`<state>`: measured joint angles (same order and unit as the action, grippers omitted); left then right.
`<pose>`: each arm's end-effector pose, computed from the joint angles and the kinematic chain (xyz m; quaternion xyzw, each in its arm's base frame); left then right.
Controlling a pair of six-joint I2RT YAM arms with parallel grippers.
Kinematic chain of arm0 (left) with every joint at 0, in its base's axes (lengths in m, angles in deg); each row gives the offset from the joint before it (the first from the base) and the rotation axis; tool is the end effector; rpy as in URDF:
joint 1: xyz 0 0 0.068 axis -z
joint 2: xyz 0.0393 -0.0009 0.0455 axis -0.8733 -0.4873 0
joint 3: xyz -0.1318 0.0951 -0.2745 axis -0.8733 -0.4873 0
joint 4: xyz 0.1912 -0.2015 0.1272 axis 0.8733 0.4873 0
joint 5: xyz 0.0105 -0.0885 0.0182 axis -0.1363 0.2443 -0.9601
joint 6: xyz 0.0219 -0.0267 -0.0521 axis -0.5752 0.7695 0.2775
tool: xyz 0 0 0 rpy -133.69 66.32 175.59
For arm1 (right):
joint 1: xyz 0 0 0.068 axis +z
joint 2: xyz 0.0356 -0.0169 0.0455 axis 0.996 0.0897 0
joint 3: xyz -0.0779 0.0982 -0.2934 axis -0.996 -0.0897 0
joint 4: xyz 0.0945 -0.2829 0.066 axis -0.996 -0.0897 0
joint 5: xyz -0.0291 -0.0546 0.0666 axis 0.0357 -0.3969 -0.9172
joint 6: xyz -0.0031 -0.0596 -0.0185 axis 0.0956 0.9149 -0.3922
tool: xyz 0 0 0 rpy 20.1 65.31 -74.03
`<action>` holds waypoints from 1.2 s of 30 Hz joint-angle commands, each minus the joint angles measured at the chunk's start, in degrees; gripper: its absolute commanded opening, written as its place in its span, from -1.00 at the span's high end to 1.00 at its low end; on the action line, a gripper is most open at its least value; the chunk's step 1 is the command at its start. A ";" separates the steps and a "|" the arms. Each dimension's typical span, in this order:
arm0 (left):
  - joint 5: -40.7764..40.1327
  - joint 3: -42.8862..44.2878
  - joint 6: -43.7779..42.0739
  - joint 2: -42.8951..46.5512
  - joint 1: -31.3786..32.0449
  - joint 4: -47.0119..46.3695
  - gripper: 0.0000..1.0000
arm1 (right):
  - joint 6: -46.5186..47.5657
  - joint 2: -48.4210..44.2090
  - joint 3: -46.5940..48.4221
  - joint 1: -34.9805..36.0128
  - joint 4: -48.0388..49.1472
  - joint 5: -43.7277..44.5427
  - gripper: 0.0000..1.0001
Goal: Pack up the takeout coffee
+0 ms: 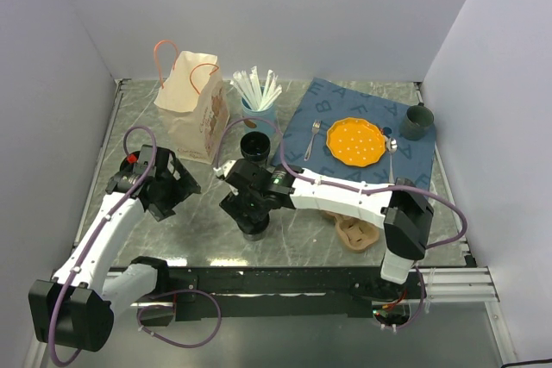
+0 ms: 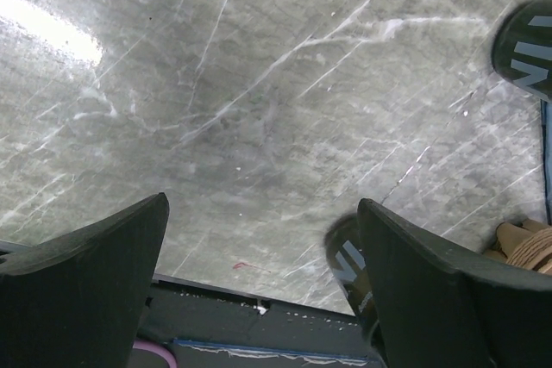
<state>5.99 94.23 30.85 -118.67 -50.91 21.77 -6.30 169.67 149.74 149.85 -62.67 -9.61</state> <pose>0.2008 -0.0340 0.2710 -0.3398 0.9098 -0.1103 0.2113 0.1814 0.3879 0.2797 -0.4373 0.8590 0.1597 0.2132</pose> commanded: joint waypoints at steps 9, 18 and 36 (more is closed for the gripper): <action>0.79 1.35 -1.17 1.77 -0.27 -2.11 -0.94 | -1.26 -6.78 -4.72 -11.81 -3.50 5.20 -0.64; 0.80 1.00 -0.91 4.32 -0.27 -0.53 -0.93 | 1.56 -5.47 -5.00 -21.92 -2.35 3.71 -0.65; -7.90 16.89 8.84 5.92 -0.27 4.14 -0.94 | 0.94 -14.16 3.53 -22.72 -7.89 1.69 -1.00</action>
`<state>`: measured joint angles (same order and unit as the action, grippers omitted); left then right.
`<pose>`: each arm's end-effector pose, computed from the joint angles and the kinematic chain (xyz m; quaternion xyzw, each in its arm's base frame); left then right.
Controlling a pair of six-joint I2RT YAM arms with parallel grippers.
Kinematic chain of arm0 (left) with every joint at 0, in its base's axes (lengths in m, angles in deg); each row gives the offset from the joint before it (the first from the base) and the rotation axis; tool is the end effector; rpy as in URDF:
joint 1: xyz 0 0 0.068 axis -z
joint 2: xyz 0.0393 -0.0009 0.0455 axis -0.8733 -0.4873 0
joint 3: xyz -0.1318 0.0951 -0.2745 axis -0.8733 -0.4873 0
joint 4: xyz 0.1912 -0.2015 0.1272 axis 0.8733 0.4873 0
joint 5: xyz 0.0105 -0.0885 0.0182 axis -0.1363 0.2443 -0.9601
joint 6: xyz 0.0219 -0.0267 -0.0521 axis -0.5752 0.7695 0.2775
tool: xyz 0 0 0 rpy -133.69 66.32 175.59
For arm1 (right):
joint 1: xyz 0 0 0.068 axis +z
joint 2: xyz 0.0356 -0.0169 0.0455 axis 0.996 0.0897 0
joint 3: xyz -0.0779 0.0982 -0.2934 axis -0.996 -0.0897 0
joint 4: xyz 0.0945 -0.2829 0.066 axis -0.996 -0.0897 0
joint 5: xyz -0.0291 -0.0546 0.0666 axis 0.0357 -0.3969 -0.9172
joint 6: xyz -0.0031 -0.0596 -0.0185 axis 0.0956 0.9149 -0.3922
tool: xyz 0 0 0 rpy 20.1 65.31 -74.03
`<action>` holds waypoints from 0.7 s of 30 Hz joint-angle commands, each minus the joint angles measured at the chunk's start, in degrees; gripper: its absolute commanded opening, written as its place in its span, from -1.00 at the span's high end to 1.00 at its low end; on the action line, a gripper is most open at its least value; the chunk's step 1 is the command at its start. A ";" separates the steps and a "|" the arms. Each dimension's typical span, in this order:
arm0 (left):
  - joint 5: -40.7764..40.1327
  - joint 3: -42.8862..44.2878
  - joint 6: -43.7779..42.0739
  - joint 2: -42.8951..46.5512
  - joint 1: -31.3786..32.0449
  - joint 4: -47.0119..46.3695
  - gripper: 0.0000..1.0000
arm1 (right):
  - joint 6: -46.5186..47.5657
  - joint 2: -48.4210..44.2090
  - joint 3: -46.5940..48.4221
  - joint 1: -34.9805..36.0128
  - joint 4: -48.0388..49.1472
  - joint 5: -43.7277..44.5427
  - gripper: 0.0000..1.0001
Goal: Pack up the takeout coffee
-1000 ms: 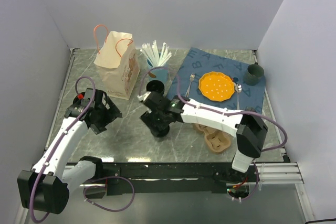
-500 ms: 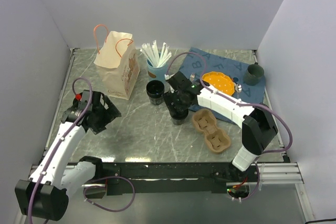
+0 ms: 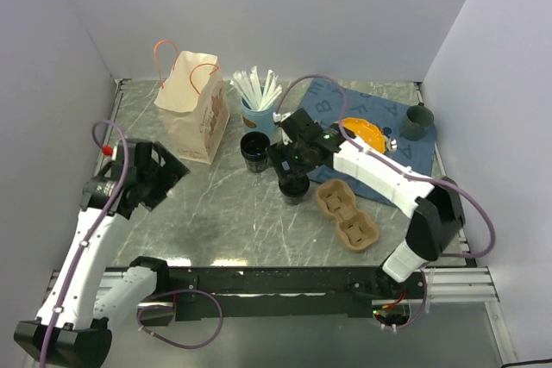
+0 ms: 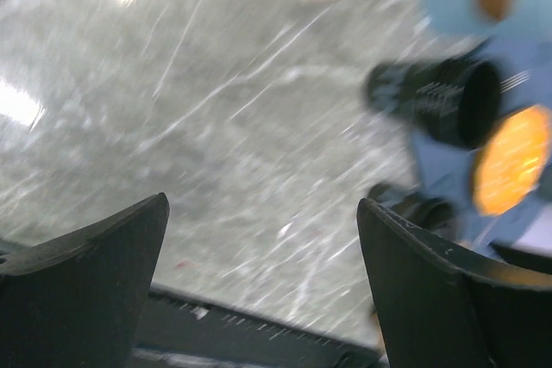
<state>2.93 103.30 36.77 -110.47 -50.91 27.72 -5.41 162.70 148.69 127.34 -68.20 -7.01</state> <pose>0.1714 -0.0263 0.3455 -0.3841 0.8606 -0.1519 0.2979 0.2919 0.2638 0.3147 -0.2622 0.9262 0.0950 0.2536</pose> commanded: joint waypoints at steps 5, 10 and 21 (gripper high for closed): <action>-9.76 20.48 8.01 -10.70 -0.27 -5.57 -0.96 | -0.13 -12.53 8.45 -0.20 -7.36 -2.32 -1.00; -11.26 31.97 13.64 -20.98 -0.27 -8.58 -0.78 | -0.57 -18.26 7.75 -0.12 -9.22 -5.74 -0.99; -14.33 36.93 20.94 -31.55 -0.27 -6.75 -0.40 | -1.01 -29.42 1.07 -0.12 -9.92 -6.81 -0.99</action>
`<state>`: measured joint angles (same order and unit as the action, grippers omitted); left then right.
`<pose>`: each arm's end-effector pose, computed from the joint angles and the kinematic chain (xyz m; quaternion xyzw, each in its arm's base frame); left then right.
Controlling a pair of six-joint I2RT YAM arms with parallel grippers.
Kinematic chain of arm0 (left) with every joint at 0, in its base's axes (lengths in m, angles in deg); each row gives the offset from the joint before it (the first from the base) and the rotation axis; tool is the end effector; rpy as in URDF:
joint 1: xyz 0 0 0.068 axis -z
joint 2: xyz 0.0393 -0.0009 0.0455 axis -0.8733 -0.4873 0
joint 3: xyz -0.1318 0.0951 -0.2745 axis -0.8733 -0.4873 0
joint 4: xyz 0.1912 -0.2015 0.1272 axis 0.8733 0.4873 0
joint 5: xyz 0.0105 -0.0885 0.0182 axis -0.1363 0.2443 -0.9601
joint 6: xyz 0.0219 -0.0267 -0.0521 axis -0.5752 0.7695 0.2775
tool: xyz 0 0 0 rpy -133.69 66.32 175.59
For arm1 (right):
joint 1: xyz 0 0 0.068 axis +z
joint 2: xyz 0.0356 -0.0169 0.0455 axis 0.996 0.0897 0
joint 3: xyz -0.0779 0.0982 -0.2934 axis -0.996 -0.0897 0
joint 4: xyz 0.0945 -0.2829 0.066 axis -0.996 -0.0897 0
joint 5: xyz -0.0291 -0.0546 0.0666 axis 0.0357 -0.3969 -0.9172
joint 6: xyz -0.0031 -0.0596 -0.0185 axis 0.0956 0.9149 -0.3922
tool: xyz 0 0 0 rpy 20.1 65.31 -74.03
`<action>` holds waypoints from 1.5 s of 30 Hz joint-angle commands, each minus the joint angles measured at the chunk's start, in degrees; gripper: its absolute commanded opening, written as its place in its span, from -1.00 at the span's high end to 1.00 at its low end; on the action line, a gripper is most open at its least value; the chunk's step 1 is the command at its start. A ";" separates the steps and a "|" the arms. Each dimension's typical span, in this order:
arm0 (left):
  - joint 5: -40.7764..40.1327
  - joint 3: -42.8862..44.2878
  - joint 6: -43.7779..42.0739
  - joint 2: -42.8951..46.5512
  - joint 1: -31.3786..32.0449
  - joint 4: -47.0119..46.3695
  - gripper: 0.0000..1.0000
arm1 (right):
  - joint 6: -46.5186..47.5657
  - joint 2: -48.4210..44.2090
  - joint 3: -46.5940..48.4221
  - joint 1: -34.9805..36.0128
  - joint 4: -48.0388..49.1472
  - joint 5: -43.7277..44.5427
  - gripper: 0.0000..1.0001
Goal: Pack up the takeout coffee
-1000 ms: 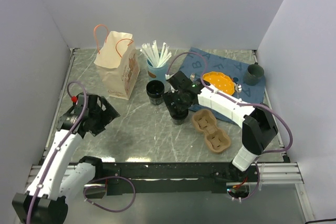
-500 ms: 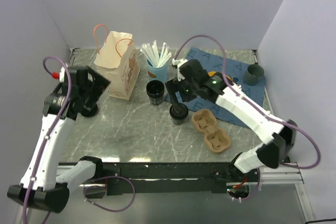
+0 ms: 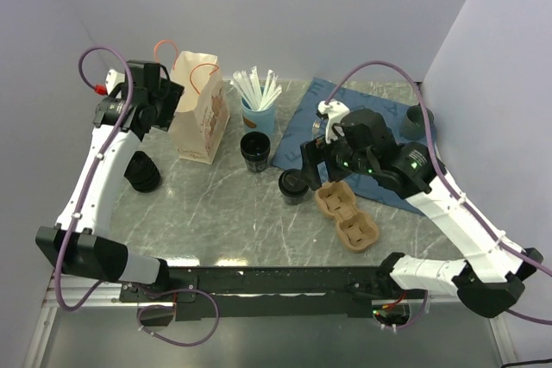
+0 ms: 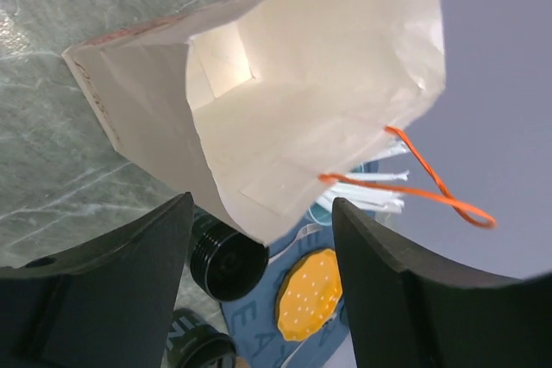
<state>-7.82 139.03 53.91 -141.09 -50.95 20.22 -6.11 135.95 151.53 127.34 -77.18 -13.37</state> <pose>0.3267 -0.0443 0.4623 -0.5200 0.7281 -0.1982 0.4002 0.1817 0.1700 0.4637 -0.2579 0.8612 0.2179 0.3800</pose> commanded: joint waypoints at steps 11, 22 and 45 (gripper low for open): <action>-4.20 -1.88 1.88 -3.75 -0.22 -1.53 -0.11 | 1.01 -3.82 -1.60 -0.12 -1.55 1.05 -0.99; -4.73 4.88 -2.16 -2.17 -0.49 -1.17 0.98 | 2.59 -4.34 0.34 -0.12 -2.43 2.63 -1.00; 23.97 24.58 -18.51 13.21 -0.57 21.06 0.98 | 4.35 -7.06 6.76 -0.20 -4.72 3.07 -1.00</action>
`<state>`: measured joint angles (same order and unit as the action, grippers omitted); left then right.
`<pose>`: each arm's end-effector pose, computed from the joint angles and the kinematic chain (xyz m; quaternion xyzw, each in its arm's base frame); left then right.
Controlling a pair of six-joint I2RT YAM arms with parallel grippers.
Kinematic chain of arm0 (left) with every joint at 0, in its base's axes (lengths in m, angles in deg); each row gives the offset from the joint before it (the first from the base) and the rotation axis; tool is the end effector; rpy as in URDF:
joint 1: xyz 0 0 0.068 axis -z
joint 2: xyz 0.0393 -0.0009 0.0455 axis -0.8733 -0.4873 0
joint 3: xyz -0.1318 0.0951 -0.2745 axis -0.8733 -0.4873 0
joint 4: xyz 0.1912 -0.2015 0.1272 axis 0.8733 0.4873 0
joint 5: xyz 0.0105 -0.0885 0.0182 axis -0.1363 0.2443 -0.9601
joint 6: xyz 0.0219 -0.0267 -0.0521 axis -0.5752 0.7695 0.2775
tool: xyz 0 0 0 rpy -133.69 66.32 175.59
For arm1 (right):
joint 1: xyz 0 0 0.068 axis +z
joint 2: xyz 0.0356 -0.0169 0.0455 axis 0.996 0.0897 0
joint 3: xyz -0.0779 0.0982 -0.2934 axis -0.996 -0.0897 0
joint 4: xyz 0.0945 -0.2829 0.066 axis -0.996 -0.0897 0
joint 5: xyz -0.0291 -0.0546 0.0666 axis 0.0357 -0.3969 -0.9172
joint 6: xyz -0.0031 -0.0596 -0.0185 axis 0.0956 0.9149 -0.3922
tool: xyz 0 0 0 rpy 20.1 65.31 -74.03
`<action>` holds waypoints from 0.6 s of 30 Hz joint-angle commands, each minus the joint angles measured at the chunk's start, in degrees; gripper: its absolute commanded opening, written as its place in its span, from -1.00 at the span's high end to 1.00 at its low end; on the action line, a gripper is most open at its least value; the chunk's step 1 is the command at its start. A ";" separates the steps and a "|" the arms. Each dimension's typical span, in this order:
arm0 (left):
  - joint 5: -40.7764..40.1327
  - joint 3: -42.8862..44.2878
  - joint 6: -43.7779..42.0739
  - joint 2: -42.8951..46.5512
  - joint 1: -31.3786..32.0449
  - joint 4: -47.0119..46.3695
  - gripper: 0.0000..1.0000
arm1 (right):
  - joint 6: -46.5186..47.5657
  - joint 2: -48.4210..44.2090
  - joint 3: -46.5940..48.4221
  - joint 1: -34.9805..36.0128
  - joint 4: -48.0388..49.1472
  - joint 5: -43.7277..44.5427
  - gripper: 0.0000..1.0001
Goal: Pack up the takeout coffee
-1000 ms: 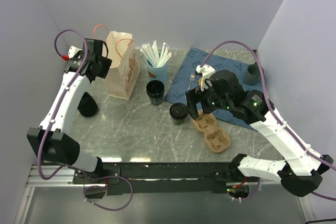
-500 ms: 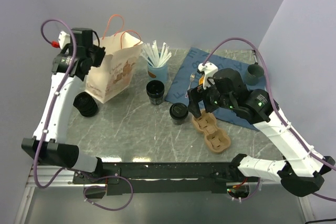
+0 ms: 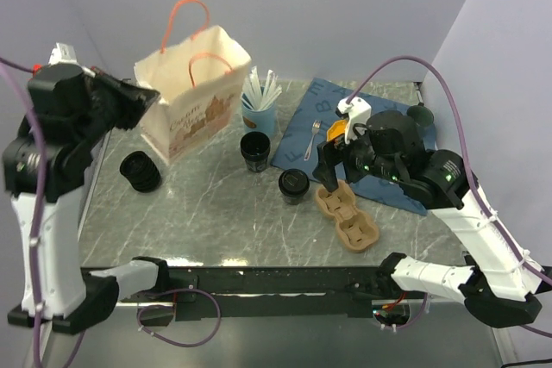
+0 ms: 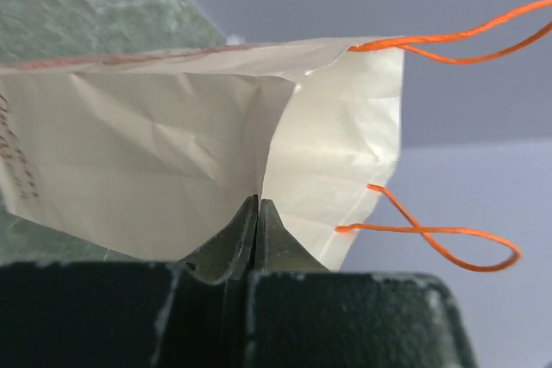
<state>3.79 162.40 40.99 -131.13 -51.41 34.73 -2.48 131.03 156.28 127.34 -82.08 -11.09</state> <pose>0.1864 -0.0280 0.6124 -0.3696 0.7291 -0.3100 0.4854 0.1495 0.1379 0.5018 -0.2713 0.8374 0.2049 0.4281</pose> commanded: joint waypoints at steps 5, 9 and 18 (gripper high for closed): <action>22.94 -15.10 -9.90 12.97 -0.20 6.73 0.98 | 0.90 -4.43 1.66 -0.20 1.14 4.66 -1.00; 31.99 -32.33 -6.76 22.13 -0.20 -4.31 0.98 | -0.24 -5.05 2.01 -0.20 1.76 5.63 -1.00; 25.52 -51.09 -14.63 22.51 -0.20 -2.25 0.67 | -4.54 -2.77 2.27 -0.20 0.88 8.26 -1.00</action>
<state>32.64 110.95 32.09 -105.71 -51.43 32.76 -3.85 127.09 156.28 127.34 -81.94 -5.39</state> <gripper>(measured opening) 0.115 0.998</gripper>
